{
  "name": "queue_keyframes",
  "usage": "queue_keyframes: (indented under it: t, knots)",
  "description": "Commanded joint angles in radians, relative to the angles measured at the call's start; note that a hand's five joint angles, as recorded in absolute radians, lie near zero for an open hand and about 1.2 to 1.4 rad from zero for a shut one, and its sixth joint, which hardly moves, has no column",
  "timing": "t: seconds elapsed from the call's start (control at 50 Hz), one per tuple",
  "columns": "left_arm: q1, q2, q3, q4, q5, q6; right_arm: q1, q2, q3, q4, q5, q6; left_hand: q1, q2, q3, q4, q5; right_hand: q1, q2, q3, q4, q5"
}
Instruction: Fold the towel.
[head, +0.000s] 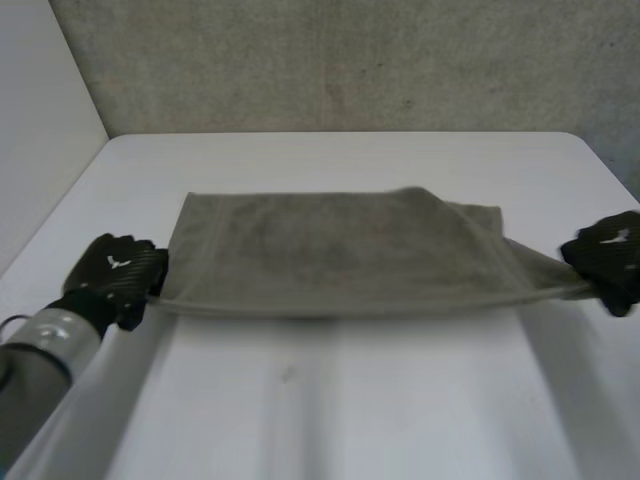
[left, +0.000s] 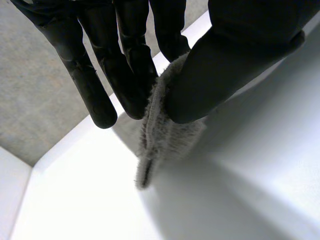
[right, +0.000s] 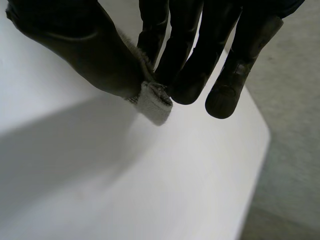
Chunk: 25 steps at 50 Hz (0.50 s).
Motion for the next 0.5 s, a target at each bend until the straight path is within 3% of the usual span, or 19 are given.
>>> queue_keyframes:
  t: [0.02, 0.06, 0.18, 0.22, 0.28, 0.34, 0.5]
  knots:
    - [0.064, 0.245, -0.036, -0.222, 0.029, 0.017, -0.102, -0.154, -0.053, 0.139, -0.133, -0.058, 0.196, 0.179, 0.179, 0.179, 0.188, 0.074, 0.06, 0.048, 0.059, 0.051]
    - [0.07, 0.245, -0.017, -0.223, 0.073, 0.016, -0.108, -0.141, -0.073, 0.138, -0.193, -0.049, 0.196, 0.179, 0.179, 0.179, 0.188, 0.074, 0.06, 0.048, 0.059, 0.051]
    - [0.06, 0.119, 0.023, -0.131, 0.1, 0.01, -0.092, 0.042, -0.114, 0.091, -0.193, -0.038, 0.196, 0.179, 0.179, 0.179, 0.188, 0.074, 0.06, 0.048, 0.059, 0.051]
    - [0.04, -0.03, 0.091, -0.073, 0.086, 0.014, -0.06, 0.158, -0.18, 0.058, -0.133, -0.037, 0.196, 0.179, 0.179, 0.179, 0.188, 0.074, 0.06, 0.048, 0.059, 0.051]
    - [0.008, -0.152, 0.173, -0.067, 0.069, 0.016, 0.01, 0.224, -0.223, 0.039, -0.055, -0.035, 0.196, 0.179, 0.179, 0.179, 0.188, 0.074, 0.06, 0.048, 0.059, 0.051]
    - [-0.005, -0.203, 0.211, -0.062, 0.063, 0.017, 0.055, 0.281, -0.261, -0.012, 0.002, -0.027, 0.196, 0.179, 0.179, 0.179, 0.188, 0.074, 0.06, 0.048, 0.059, 0.051]
    - [-0.066, -0.453, 0.469, -0.047, 0.052, 0.011, 0.099, 0.485, -0.399, -0.138, 0.085, 0.049, 0.196, 0.179, 0.179, 0.179, 0.188, 0.074, 0.06, 0.048, 0.059, 0.051]
